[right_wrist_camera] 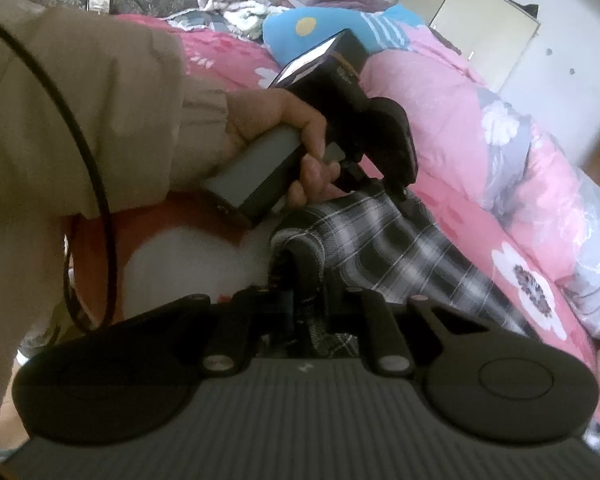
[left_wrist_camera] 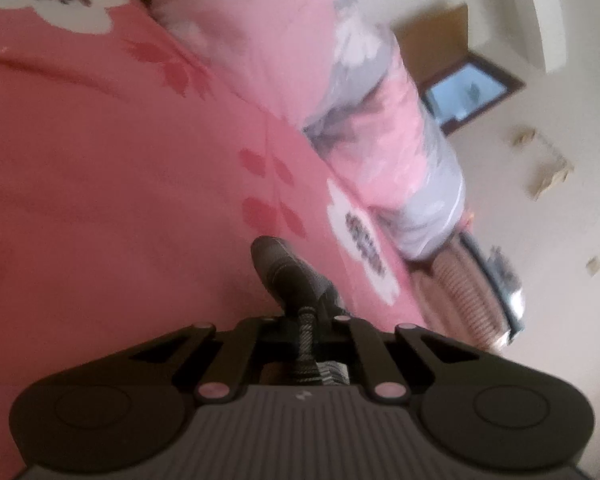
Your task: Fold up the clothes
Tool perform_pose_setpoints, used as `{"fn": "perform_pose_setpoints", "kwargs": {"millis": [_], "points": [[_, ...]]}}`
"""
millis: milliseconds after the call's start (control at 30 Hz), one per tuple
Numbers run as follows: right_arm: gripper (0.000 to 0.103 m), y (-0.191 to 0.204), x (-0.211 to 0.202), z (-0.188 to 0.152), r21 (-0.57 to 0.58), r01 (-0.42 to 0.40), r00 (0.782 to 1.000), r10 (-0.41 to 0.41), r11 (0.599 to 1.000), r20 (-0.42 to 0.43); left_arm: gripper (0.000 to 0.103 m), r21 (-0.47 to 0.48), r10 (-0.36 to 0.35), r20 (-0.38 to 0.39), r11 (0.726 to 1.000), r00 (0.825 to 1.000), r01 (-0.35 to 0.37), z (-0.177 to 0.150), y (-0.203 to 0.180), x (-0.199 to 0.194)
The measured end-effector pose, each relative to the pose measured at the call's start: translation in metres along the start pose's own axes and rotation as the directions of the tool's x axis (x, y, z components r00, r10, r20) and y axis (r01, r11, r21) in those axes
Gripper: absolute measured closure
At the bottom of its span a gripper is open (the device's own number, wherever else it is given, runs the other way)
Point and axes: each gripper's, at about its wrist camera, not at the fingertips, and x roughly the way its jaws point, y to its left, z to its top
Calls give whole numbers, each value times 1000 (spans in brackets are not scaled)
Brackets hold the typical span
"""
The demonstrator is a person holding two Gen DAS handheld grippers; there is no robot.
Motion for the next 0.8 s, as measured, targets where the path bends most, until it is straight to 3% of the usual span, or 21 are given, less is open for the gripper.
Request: {"fn": "perform_pose_setpoints", "kwargs": {"millis": [167,367,533,633,733,800], "points": [[93,0,5,17,14,-47,999,47,999,27,97,-55,8,52,998,999,-5,15,18,-29],[93,21,16,49,-20,-135,987,136,991,88,97,-112,73,134,992,988,-58,37,55,-94],[93,49,35,80,-37,-254,955,257,967,149,97,-168,168,188,976,968,-137,47,98,-157],[93,70,50,91,-42,-327,931,330,944,156,96,-208,155,154,970,976,-122,47,127,-175],[90,84,67,93,-3,-364,924,362,931,123,92,-165,143,154,979,978,-117,45,127,-183],[82,87,73,92,35,-375,923,369,927,106,76,-118,171,169,981,971,-152,42,117,-192]]}}
